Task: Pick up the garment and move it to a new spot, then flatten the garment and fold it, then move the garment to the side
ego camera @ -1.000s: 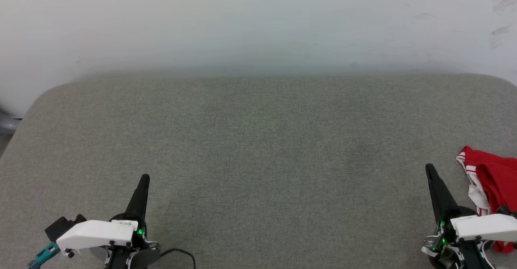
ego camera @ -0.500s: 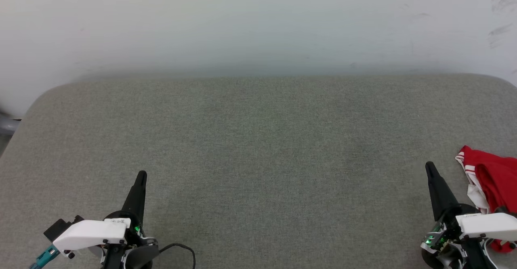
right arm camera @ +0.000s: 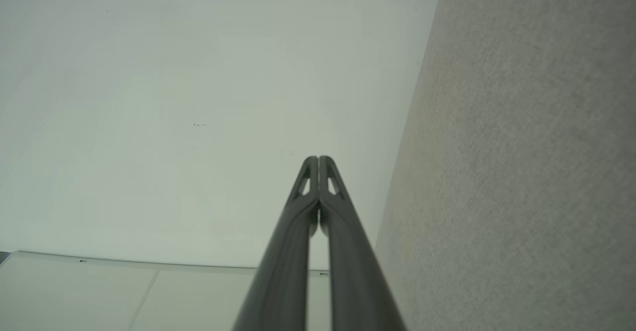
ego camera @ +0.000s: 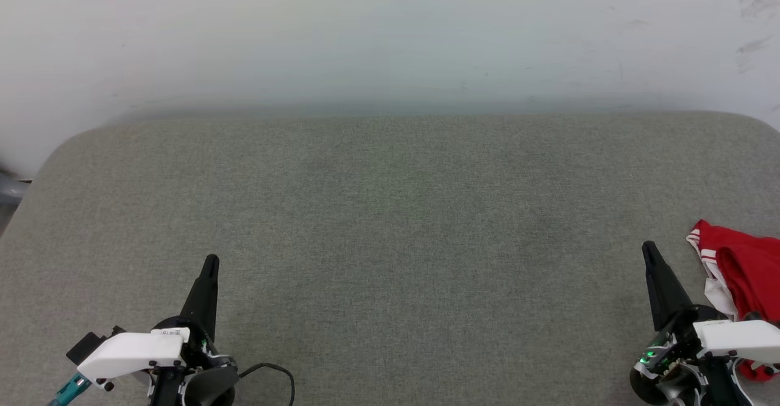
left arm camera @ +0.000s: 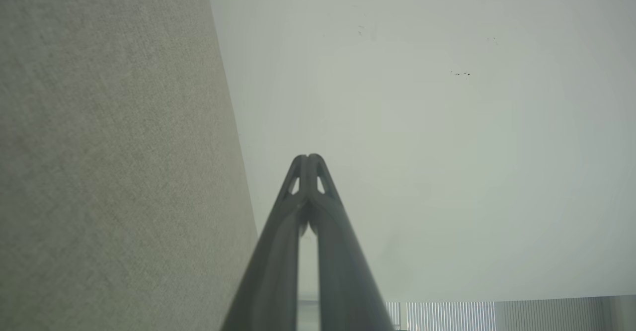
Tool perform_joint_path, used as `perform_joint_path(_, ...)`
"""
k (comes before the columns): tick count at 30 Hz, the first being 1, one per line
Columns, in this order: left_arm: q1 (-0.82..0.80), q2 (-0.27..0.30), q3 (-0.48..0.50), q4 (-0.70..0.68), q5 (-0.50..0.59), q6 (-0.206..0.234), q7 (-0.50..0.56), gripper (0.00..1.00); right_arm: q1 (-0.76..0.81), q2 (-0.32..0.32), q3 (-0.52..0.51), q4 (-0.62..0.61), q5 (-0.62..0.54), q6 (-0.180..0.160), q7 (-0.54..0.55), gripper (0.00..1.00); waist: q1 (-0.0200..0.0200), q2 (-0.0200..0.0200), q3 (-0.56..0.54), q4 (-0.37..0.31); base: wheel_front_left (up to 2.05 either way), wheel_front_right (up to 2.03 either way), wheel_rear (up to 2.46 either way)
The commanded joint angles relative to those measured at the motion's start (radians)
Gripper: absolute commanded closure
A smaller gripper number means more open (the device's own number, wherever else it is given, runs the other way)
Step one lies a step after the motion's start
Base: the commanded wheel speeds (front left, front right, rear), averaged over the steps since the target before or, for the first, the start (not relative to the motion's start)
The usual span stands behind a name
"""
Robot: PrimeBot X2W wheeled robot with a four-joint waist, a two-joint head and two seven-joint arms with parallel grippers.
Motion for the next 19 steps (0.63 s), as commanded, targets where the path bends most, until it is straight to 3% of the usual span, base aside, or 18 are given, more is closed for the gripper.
perform_joint_path(1, -0.009, -0.003, 0.004, 0.001, 0.0, -0.004, 0.003, 1.0, -0.011, 0.001, -0.001, 0.001, 0.004, 0.0, 0.001, 1.0, 0.0, 0.0, 0.0, 0.0, 0.0, 0.0, 0.0)
perform_joint_path(19, -0.008, -0.003, 0.003, 0.001, -0.001, -0.003, 0.003, 1.0, -0.011, 0.001, -0.001, 0.001, 0.004, 0.0, 0.001, 1.0, 0.0, 0.0, 0.0, 0.0, 0.0, 0.0, 0.0)
